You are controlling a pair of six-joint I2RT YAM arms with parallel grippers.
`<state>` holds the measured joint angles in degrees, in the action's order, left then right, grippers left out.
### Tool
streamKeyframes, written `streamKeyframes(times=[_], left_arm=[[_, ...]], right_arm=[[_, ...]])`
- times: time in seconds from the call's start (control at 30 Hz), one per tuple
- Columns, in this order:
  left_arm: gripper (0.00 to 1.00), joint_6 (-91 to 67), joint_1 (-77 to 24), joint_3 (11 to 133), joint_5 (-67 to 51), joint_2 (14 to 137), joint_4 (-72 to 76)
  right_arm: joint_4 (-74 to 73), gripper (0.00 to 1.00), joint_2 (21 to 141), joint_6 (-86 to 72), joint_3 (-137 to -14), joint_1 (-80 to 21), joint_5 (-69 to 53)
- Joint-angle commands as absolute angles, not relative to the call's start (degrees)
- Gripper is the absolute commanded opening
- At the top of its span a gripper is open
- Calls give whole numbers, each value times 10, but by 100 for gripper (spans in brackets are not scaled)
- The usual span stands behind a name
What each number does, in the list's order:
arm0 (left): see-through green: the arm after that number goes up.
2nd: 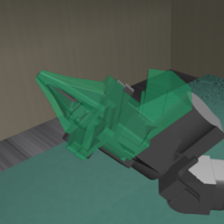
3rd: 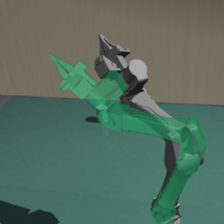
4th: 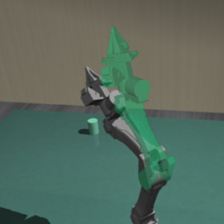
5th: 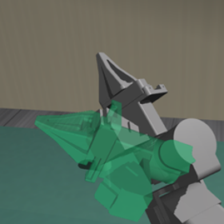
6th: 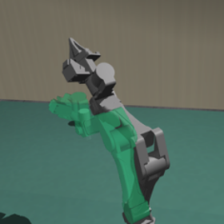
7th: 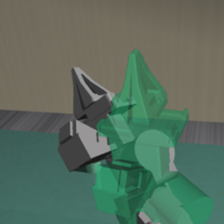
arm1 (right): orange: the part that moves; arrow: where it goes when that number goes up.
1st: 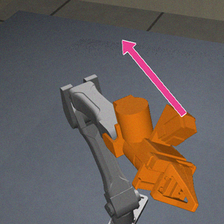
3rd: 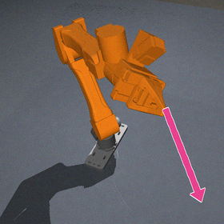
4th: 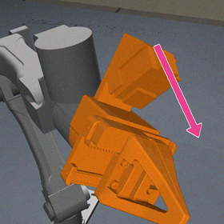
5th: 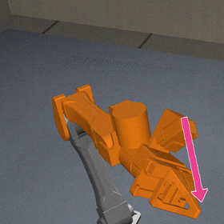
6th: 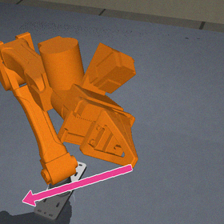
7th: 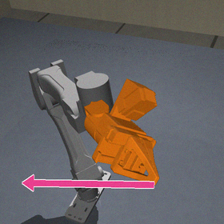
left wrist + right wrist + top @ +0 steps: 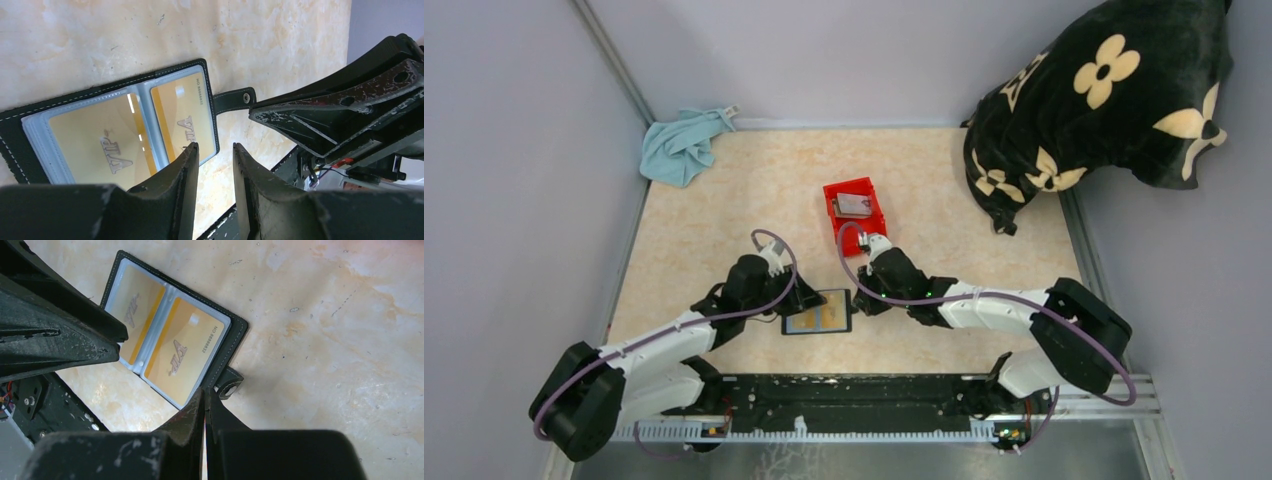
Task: Take the credit cards out of the card holder
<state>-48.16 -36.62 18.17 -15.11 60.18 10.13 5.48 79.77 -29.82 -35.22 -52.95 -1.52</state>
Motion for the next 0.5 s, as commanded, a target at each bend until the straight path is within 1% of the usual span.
streamKeyframes(times=[0.0,0.2,0.47], left_arm=[[38,-473,-368,177,-131,592,97],[38,-455,-368,167,-94,625,95],[38,-451,-368,145,-78,651,106]], right_arm=[[74,0,782,-296,-357,-523,-23],[99,0,831,-302,-360,-523,-48],[120,0,871,-306,-354,-526,-55]])
